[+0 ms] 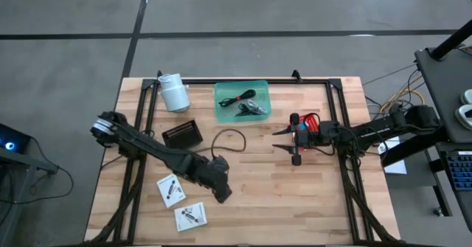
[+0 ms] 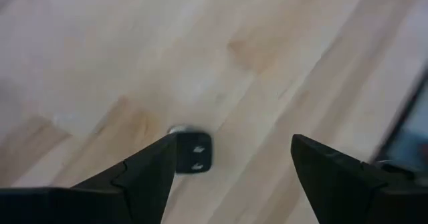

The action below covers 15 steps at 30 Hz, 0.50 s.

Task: Pick and place items into bin
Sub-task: Put the black charger adapter into the orange bin

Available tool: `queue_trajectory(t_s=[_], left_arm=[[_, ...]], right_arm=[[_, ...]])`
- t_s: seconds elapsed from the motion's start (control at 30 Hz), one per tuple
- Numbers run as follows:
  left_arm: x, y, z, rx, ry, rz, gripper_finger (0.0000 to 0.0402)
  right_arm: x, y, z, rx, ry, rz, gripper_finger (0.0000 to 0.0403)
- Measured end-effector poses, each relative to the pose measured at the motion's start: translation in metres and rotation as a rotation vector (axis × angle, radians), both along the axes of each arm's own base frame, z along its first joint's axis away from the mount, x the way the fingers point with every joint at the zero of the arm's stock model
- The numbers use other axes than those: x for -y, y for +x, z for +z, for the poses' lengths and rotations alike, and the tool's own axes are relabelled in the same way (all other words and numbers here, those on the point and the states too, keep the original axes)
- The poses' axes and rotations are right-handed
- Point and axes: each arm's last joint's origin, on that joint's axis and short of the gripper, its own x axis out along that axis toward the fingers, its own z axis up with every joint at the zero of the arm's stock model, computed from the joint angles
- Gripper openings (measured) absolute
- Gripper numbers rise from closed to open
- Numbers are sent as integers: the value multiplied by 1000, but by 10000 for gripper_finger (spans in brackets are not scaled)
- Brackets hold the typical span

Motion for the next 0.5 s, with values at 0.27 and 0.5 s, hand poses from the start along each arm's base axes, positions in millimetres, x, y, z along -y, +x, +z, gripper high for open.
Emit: queue_trajectory(t_s=[0.27,0.5], left_arm=[[11,9,-24,-235,117,-19,276],[14,13,-33,-257,105,-24,276]], right_arm=[[0,0,-2,-16,-2,4,166],[0,0,-2,-21,-2,4,166]])
